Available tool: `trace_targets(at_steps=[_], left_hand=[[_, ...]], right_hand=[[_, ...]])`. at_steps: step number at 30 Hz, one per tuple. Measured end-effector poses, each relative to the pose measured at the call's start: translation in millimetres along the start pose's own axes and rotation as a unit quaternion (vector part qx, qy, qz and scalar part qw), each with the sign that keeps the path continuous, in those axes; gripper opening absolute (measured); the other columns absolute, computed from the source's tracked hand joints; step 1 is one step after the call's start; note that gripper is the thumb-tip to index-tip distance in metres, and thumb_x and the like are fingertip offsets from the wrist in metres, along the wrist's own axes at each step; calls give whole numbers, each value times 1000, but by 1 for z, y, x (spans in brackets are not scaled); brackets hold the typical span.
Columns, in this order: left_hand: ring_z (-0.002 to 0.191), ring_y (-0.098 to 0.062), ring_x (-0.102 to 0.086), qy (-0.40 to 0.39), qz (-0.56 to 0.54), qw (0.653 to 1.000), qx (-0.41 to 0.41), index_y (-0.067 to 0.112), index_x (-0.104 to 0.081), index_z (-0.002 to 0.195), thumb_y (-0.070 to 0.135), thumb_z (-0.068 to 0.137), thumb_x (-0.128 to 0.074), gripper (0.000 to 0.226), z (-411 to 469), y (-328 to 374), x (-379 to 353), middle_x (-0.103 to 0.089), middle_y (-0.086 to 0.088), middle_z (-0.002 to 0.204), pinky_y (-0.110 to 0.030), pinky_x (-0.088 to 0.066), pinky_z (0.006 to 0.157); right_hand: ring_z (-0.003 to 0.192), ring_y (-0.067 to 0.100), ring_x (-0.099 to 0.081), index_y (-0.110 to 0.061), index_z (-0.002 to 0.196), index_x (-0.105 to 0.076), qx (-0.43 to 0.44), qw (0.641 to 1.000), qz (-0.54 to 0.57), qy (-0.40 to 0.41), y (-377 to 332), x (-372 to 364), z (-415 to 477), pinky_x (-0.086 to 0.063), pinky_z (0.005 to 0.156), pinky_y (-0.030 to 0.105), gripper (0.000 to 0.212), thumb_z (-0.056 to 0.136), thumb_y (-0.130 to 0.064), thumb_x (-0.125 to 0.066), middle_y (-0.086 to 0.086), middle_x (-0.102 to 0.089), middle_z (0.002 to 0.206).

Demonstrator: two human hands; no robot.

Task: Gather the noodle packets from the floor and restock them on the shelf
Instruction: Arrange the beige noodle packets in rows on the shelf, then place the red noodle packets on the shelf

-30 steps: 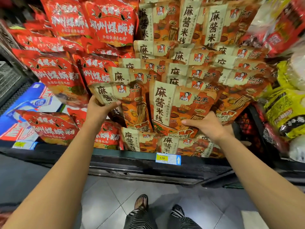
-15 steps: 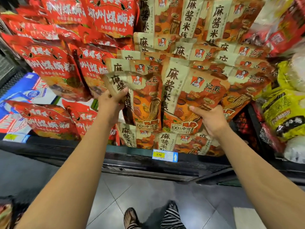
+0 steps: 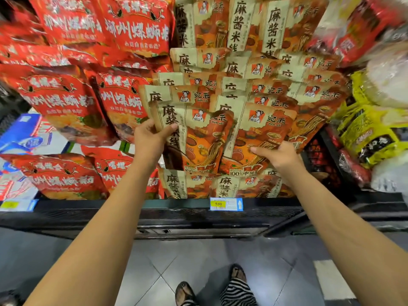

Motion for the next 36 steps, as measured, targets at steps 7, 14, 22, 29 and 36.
trace_targets(at_steps=[7, 14, 22, 29, 36], left_hand=[[66, 4, -64, 64, -24, 998, 7, 16, -68, 88, 16, 87, -75, 7, 4, -1, 6, -70, 6, 84, -11, -49, 59], [77, -5, -66, 37, -26, 999, 17, 9, -67, 105, 15, 81, -80, 28, 3, -2, 11, -71, 4, 92, -13, -50, 60], [87, -22, -71, 9, -1, 997, 81, 19, -67, 84, 11, 68, -89, 28, -4, -10, -6, -73, -1, 93, -41, -58, 83], [77, -20, -68, 19, -24, 994, 104, 16, -66, 78, 8, 73, -85, 21, -11, -6, -31, -71, 0, 85, -40, -55, 78], [69, -11, -69, 44, -44, 994, 93, 13, -67, 79, 4, 73, -84, 21, -20, -5, -74, -72, -1, 85, -23, -54, 58]], right_hand=[[89, 16, -68, -23, 88, -66, -10, 997, 61, 45, 6, -6, 5, -49, 84, 33, 26, 75, -6, -82, -5, -71, 92], [94, 22, -72, -15, 97, -69, -12, 995, 92, 35, 12, -5, 1, -54, 94, 42, 24, 78, -7, -79, 3, -75, 98], [92, 21, -73, -11, 98, -68, 8, 990, 139, 23, 8, 18, 2, -56, 91, 42, 37, 68, -18, -89, 2, -77, 92], [96, 29, -72, -7, 101, -70, 66, 984, 164, 4, -21, 70, 22, -60, 81, 38, 90, 25, -44, -99, 9, -76, 100], [84, 19, -74, -14, 95, -68, 67, 983, 168, 23, -13, 117, 38, -60, 69, 30, 83, 23, -46, -97, -1, -77, 88]])
Point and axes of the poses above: each hand's wrist, its own z-axis towards the middle knuckle, its own x-axis out of the back of the hand, y = z × x, the point moved 3 cm from there along z, towards the middle knuckle
